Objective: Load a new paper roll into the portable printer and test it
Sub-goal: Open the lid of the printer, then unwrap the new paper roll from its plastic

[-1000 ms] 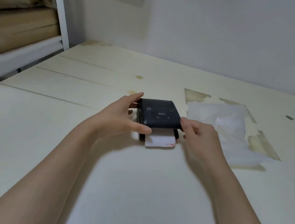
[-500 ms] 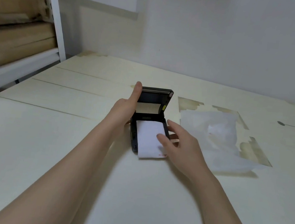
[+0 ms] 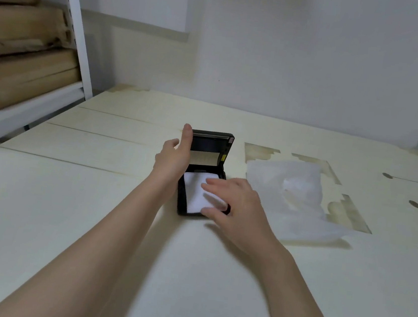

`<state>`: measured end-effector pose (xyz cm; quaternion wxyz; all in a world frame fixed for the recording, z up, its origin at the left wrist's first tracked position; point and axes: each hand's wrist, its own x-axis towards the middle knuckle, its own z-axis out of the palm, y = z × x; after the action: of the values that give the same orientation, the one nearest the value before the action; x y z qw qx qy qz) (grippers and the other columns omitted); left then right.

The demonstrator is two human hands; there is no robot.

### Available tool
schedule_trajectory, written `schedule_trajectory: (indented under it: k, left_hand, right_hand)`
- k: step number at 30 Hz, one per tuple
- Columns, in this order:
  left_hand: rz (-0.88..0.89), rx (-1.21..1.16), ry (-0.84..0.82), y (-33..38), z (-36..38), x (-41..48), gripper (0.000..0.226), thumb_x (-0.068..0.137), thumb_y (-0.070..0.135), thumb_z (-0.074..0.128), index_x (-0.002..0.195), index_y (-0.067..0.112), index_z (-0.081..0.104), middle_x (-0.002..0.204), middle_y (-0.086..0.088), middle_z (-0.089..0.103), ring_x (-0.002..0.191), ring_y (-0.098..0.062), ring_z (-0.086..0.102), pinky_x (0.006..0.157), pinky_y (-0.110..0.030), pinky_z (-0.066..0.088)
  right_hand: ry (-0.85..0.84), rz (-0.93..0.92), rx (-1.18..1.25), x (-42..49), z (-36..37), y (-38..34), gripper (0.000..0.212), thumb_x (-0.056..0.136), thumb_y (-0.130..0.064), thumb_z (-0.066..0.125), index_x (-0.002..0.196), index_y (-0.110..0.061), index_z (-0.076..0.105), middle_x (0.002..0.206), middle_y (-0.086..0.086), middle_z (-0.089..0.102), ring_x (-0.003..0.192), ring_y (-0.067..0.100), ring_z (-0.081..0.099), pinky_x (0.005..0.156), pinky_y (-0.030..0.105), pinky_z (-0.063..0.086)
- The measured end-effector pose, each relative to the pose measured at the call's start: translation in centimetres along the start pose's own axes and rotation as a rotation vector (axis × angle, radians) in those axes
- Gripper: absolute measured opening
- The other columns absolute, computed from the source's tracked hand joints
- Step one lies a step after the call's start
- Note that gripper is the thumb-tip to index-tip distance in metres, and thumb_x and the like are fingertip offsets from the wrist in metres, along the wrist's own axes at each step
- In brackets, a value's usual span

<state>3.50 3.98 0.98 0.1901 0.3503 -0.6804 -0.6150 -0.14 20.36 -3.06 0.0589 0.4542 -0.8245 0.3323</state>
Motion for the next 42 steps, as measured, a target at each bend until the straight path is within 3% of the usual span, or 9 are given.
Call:
schedule_trajectory:
  k: [5, 12, 17, 21, 24, 31, 34, 38, 42]
  left_hand:
    - [0.058, 0.122, 0.209, -0.1, 1.7, -1.8, 0.08, 0.095, 0.064, 0.036, 0.157, 0.021, 0.013, 0.163, -0.012, 0.012, 0.15, -0.032, 0.012, 0.117, -0.049, 0.021]
    - [0.378, 0.317, 0.416, -1.1, 6.9, -5.4, 0.079, 0.094, 0.045, 0.053, 0.156, 0.012, 0.015, 0.16, -0.017, 0.009, 0.148, -0.037, 0.008, 0.121, -0.048, 0.009]
    - [0.647, 0.479, 0.288, -0.6, 12.0, -8.8, 0.075, 0.091, 0.041, 0.06, 0.153, 0.014, 0.028, 0.157, -0.016, 0.023, 0.147, -0.035, 0.018, 0.121, -0.052, 0.009]
    - [0.717, 0.789, -0.2, -1.8, 15.1, -10.5, 0.06, 0.09, 0.047, 0.06, 0.146, 0.03, 0.043, 0.154, 0.001, 0.036, 0.15, -0.021, 0.015, 0.122, -0.052, -0.004]
    - [0.739, 0.884, -0.358, -3.3, 16.9, -11.2, 0.054, 0.088, 0.043, 0.064, 0.14, 0.034, 0.05, 0.154, 0.004, 0.038, 0.152, -0.018, 0.015, 0.12, -0.053, -0.011]
    - [0.757, 0.765, -0.179, -4.2, 16.6, -10.3, 0.029, 0.096, 0.016, 0.052, 0.104, 0.027, 0.077, 0.119, 0.003, 0.069, 0.122, -0.021, 0.053, 0.121, -0.044, 0.006]
    - [0.77, 0.813, -0.148, -4.3, 16.7, -10.1, 0.028, 0.096, 0.018, 0.052, 0.106, 0.03, 0.075, 0.117, 0.007, 0.07, 0.12, -0.021, 0.055, 0.119, -0.048, 0.014]
    - [0.85, 0.704, -0.154, -3.4, 17.5, -11.0, 0.026, 0.095, 0.039, 0.058, 0.119, 0.035, 0.067, 0.121, 0.011, 0.069, 0.121, -0.016, 0.056, 0.119, -0.048, 0.015]
    - [0.918, 0.631, -0.148, -2.3, 18.8, -11.5, 0.025, 0.095, 0.049, 0.055, 0.101, 0.035, 0.075, 0.1, 0.012, 0.075, 0.101, -0.013, 0.064, 0.113, -0.044, 0.023]
  right_hand:
    - [0.103, -0.052, -0.174, -0.2, -0.1, -0.9, 0.015, 0.086, -0.026, 0.065, 0.092, -0.025, 0.079, 0.097, -0.01, 0.077, 0.094, 0.023, 0.057, 0.083, 0.038, 0.043]
    - [0.522, 0.212, 0.138, -3.7, -4.4, 1.3, 0.02, 0.086, -0.002, 0.063, 0.096, -0.01, 0.078, 0.096, 0.004, 0.078, 0.089, 0.021, 0.071, 0.083, 0.036, 0.056]
    - [0.959, 0.366, -0.113, -6.9, -9.2, 5.6, 0.023, 0.087, 0.002, 0.062, 0.106, -0.002, 0.074, 0.114, 0.015, 0.07, 0.11, 0.034, 0.058, 0.089, 0.001, 0.03]
    - [0.798, 0.608, -0.306, -9.5, -9.7, 9.9, 0.026, 0.093, -0.01, 0.056, 0.107, 0.006, 0.071, 0.121, 0.028, 0.061, 0.122, 0.046, 0.044, 0.098, 0.038, 0.038]
    - [0.599, 0.779, -0.287, -10.8, -8.9, 11.3, 0.034, 0.097, -0.018, 0.048, 0.109, 0.006, 0.069, 0.121, 0.026, 0.063, 0.125, 0.043, 0.041, 0.104, 0.039, 0.029]
    - [0.563, 0.73, -0.259, -10.9, -9.0, 10.5, 0.038, 0.088, -0.008, 0.061, 0.118, -0.029, 0.068, 0.129, -0.004, 0.062, 0.126, 0.023, 0.044, 0.096, 0.035, 0.025]
    - [0.569, 0.655, -0.219, -10.3, -8.8, 10.2, 0.017, 0.089, -0.019, 0.065, 0.103, -0.024, 0.074, 0.113, -0.002, 0.07, 0.114, 0.026, 0.052, 0.09, 0.034, 0.032]
    - [0.638, 0.557, -0.036, -10.1, -9.2, 9.6, 0.014, 0.09, -0.009, 0.062, 0.1, -0.013, 0.071, 0.093, -0.003, 0.07, 0.1, 0.023, 0.06, 0.072, 0.005, 0.032]
    - [0.707, 0.52, 0.045, -10.2, -9.5, 9.1, 0.01, 0.091, -0.01, 0.061, 0.093, -0.015, 0.069, 0.077, -0.017, 0.057, 0.086, 0.022, 0.063, 0.069, 0.025, 0.045]
